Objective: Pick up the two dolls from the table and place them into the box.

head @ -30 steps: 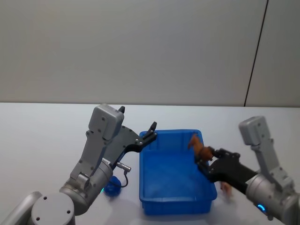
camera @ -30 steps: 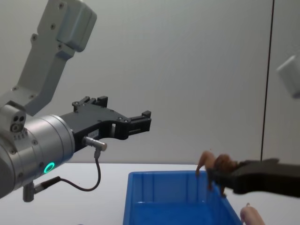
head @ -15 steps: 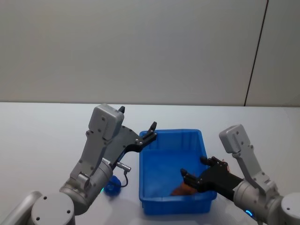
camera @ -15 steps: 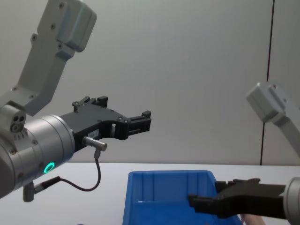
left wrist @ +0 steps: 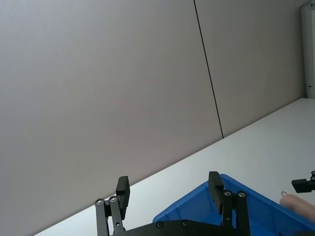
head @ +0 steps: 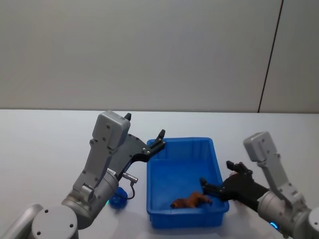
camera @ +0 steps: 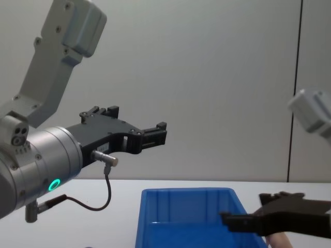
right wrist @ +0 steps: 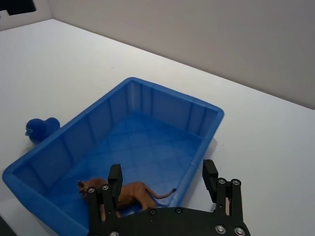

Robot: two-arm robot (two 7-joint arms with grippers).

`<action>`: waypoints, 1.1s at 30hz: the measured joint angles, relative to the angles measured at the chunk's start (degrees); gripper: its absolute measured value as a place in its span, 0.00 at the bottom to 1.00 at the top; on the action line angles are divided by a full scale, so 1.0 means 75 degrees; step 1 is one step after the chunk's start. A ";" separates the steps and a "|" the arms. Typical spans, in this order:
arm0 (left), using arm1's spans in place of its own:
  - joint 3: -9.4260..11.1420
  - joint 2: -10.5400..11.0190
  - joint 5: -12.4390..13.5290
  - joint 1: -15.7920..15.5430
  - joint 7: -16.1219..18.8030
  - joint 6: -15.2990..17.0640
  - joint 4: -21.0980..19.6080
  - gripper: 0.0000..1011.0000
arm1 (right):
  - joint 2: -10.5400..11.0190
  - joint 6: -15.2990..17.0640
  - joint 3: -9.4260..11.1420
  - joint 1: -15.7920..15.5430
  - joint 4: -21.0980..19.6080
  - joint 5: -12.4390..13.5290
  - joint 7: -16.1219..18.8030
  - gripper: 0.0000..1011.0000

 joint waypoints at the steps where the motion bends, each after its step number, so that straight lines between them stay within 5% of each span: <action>1: 0.0000 0.0000 0.0000 0.0000 0.0000 0.0000 0.0000 0.99 | 0.0044 -0.0012 0.0040 -0.0032 -0.0037 0.0053 -0.0063 0.99; 13: 0.0000 0.0000 0.0000 0.0000 0.0000 0.0000 0.0000 0.99 | 0.0303 0.0139 0.0334 -0.0144 -0.0089 0.0369 -0.0477 0.99; 33: 0.0000 0.0000 0.0000 0.0000 0.0000 0.0000 0.0000 0.99 | 0.0223 0.0389 0.0375 0.0161 0.0801 0.0221 -0.0683 0.99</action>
